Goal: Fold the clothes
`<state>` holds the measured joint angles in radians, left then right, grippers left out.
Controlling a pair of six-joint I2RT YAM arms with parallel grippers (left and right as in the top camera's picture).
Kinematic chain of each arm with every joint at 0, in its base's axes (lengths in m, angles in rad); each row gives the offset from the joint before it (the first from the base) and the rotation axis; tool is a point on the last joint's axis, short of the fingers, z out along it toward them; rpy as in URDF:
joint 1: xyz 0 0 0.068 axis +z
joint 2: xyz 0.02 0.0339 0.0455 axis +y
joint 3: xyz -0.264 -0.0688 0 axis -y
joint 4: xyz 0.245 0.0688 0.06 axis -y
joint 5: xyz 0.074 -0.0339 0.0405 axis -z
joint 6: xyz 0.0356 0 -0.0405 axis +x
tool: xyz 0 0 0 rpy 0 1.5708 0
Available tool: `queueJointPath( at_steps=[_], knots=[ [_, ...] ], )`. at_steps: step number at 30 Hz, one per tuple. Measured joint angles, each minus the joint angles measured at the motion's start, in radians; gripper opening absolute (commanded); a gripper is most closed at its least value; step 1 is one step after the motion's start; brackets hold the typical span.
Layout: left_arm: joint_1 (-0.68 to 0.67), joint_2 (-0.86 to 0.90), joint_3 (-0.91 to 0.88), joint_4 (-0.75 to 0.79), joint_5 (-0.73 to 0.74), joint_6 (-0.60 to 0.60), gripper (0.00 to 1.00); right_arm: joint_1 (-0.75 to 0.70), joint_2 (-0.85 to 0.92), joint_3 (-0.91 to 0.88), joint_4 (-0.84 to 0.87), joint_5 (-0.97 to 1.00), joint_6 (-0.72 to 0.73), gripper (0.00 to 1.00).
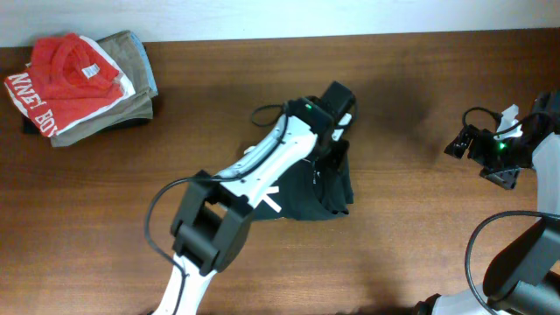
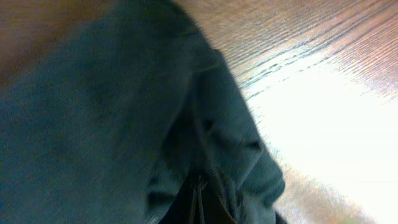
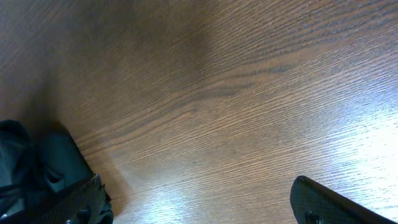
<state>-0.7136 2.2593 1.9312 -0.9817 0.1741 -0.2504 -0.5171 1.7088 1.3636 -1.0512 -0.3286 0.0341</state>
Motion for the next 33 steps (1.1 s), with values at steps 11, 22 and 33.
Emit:
queueJointPath(
  at_steps=[11, 22, 33],
  knots=[
    [-0.023, 0.099, 0.021, 0.052, 0.039, 0.0, 0.01, 0.0, 0.0, 0.0, 0.0, 0.0, 0.0, 0.99],
    [-0.036, 0.051, 0.161, -0.051, 0.239, 0.142, 0.15, 0.0, 0.0, 0.0, 0.0, 0.0, 0.0, 0.99],
    [-0.004, 0.045, 0.164, -0.403, 0.132, 0.134, 0.15, 0.0, 0.0, 0.0, 0.0, 0.0, 0.0, 0.99]
  ],
)
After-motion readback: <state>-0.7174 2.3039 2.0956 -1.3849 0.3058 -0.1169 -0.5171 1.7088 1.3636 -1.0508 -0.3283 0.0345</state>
